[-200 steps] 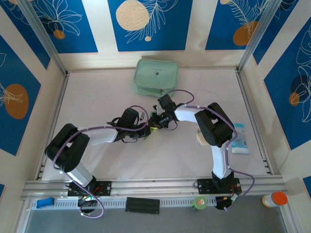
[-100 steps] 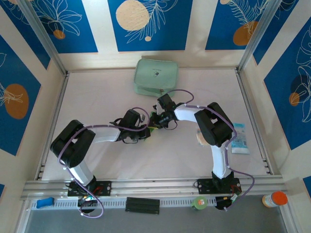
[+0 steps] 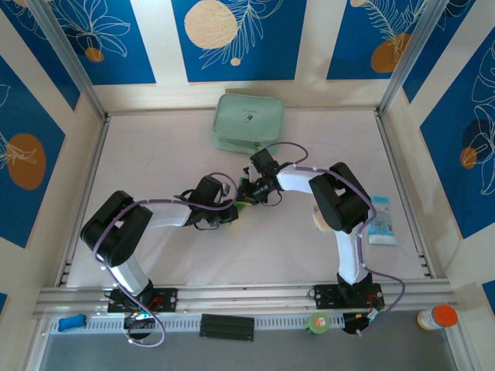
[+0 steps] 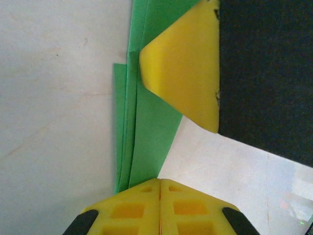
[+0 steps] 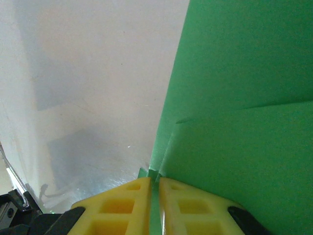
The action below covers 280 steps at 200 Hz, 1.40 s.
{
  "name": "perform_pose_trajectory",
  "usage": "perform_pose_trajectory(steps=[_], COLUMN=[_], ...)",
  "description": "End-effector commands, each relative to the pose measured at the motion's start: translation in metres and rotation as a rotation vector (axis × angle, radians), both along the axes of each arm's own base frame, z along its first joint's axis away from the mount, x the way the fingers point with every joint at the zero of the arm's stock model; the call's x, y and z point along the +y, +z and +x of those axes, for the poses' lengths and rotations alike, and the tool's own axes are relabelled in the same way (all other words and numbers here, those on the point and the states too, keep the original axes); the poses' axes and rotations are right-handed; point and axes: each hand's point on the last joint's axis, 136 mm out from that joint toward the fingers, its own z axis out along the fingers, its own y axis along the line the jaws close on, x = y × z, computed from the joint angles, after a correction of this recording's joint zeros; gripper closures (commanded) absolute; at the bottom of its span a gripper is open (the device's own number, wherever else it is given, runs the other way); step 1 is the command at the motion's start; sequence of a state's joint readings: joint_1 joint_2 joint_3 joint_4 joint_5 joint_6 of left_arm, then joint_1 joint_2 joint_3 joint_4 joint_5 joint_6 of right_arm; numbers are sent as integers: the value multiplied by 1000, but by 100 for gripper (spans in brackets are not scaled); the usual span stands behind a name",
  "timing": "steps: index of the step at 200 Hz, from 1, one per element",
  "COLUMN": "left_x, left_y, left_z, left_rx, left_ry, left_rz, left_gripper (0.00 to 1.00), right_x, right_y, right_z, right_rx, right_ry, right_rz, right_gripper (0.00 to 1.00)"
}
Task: Fold a paper plane with a square sheet of paper (pick it up from the middle)
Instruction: Fold the wing for the fifth time at the center of the table.
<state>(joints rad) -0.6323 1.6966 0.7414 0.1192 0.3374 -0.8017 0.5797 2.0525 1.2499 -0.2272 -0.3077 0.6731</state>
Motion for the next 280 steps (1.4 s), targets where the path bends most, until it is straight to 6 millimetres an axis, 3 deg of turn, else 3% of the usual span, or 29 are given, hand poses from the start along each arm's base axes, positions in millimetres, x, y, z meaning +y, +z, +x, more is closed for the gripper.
perform_pose_trajectory(steps=[1, 42, 115, 164, 187, 215, 234, 280], left_x=[12, 17, 35, 47, 50, 34, 20, 9], left_y=[-11, -15, -22, -23, -9, 33, 50, 35], left_z=[-5, -10, -48, -62, -56, -33, -16, 1], left_rx=[14, 31, 93, 123, 78, -75, -152, -138], left_ry=[2, -4, -190, -247, -246, -209, -151, -55], left_rz=[42, 52, 158, 219, 242, 150, 58, -14], left_gripper=[92, 93, 95, 96, 96, 96, 96, 96], right_x=[-27, -28, -29, -29, -29, -28, -23, -8], right_y=[-47, -49, -52, -54, -53, -52, -48, -27], right_z=[-17, -17, -19, -19, -19, -20, -20, -29], right_rx=[100, 107, 117, 121, 122, 126, 129, 147], right_ry=[-27, -26, -22, -21, -20, -21, -21, -30], right_rz=[-153, -160, -172, -178, -177, -170, -148, -65], right_gripper=[85, 85, 85, 85, 85, 85, 85, 85])
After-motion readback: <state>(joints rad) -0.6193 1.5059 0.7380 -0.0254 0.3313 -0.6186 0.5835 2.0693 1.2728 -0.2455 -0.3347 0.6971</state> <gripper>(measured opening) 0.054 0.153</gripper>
